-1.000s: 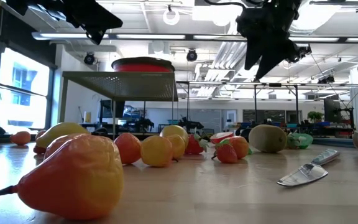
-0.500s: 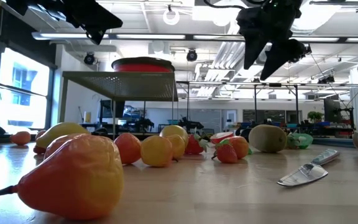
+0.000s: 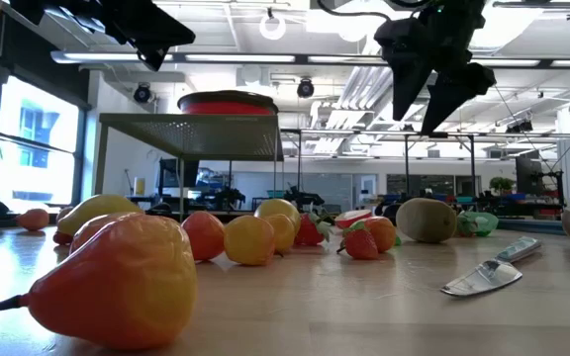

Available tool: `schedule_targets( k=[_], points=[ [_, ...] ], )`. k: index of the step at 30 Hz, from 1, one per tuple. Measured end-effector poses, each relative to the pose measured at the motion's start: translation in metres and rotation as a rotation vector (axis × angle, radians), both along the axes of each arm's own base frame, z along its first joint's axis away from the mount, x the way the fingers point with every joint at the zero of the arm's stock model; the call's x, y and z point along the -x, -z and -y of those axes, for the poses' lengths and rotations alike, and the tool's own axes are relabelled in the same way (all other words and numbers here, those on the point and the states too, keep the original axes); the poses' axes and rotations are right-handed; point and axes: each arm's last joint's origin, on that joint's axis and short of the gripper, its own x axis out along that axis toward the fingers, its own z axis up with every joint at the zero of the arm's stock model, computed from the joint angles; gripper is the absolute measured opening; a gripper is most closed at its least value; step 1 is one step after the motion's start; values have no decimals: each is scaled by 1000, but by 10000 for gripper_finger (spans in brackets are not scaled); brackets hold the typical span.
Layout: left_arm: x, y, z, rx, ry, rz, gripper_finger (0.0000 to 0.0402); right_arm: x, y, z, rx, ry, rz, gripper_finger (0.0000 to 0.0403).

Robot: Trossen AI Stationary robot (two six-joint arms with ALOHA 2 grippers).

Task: Pick & Place Fruit
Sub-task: Put the kiwi into the red strainer on the shelf

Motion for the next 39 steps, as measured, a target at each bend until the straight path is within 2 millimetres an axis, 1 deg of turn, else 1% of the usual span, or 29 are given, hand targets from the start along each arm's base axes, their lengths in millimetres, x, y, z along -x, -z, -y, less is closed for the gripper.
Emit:
schedule_targets(
  k=[7,19,35,39],
  points=[
    [0,0,0,0,0,0,10,-15,27,-11,-34,-3,-105,294],
    [0,1,0,0,0,-6,10,-32,71,-16,-99,-16,-269,294],
    [1,3,0,1,0,-32,10,-44,103,-19,-127,-7,-338,294],
    [1,3,0,1,0,-34,10,-46,107,-19,-128,-6,-343,289]
  ],
)
